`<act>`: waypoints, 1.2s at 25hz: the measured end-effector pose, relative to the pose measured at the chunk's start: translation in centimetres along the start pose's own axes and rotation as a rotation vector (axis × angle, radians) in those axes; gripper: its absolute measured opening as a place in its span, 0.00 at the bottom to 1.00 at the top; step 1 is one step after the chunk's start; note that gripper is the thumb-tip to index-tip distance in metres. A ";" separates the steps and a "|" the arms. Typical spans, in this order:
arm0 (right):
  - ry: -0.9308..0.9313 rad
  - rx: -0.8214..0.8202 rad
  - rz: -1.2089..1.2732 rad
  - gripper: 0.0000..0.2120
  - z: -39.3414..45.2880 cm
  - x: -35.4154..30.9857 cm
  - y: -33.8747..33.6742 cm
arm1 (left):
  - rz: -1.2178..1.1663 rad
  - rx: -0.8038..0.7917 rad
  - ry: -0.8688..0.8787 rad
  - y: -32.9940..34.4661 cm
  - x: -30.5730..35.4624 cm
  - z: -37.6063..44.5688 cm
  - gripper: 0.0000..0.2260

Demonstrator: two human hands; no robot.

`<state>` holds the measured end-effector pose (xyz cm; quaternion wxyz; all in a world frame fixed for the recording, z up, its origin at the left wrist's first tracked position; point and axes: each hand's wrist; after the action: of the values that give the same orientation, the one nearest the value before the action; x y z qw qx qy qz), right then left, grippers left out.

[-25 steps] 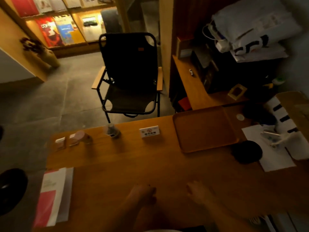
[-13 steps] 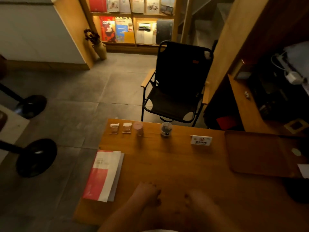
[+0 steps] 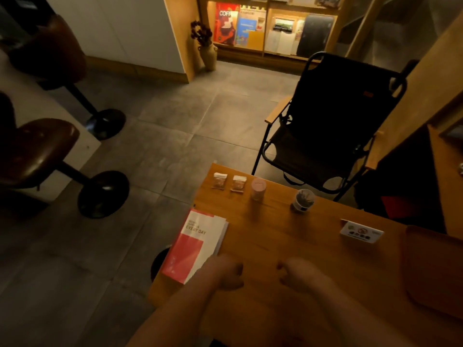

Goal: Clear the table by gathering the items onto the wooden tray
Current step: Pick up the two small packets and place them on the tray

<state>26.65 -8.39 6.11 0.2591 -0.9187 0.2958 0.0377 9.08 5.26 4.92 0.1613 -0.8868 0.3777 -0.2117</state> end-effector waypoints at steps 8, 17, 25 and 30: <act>-0.084 0.251 -0.064 0.15 6.4 -4.0 -8.8 | -0.218 0.141 -0.008 -9.1 -5.8 2.7 0.14; -0.073 0.570 -0.295 0.18 13.8 -6.7 -17.8 | 0.043 0.377 -0.098 -17.2 -12.0 7.4 0.14; -0.004 0.508 -0.347 0.23 19.8 -6.4 -19.5 | 0.206 0.544 -0.041 -19.6 -13.6 13.4 0.24; 0.028 0.476 -0.334 0.21 22.5 -5.9 -19.8 | 0.242 0.587 0.006 -19.9 -14.4 16.3 0.27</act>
<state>34.82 19.60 -3.04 0.4660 -0.8684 0.1446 -0.0886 20.17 31.13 -3.81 0.4330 -0.7505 0.4037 -0.2937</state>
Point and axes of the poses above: each hand's wrist, its own z-axis towards the middle knuckle, its own y-axis out of the palm, x = y × z, and after that the axes turned 5 degrees about -x, right-handed
